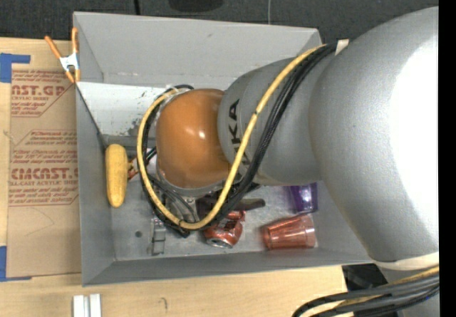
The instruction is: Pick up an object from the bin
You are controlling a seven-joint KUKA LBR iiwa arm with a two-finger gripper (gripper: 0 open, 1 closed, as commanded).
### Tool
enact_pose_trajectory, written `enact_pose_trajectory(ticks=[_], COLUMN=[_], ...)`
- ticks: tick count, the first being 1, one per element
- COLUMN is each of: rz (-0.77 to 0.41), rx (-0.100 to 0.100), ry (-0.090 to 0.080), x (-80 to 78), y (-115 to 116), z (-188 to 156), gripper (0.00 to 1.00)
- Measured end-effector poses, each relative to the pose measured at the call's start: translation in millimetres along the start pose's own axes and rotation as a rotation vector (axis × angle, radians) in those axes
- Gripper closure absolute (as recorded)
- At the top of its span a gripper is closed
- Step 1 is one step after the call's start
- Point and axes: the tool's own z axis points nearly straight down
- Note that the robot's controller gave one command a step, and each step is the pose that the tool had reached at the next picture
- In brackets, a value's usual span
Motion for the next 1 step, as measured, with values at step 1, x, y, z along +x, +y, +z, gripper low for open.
enact_pose_trajectory(ticks=[1], rz=[0.003], rx=[-0.002], ry=[-0.007], x=[-1.9], y=[-1.0], z=[-4.6], gripper=[0.00])
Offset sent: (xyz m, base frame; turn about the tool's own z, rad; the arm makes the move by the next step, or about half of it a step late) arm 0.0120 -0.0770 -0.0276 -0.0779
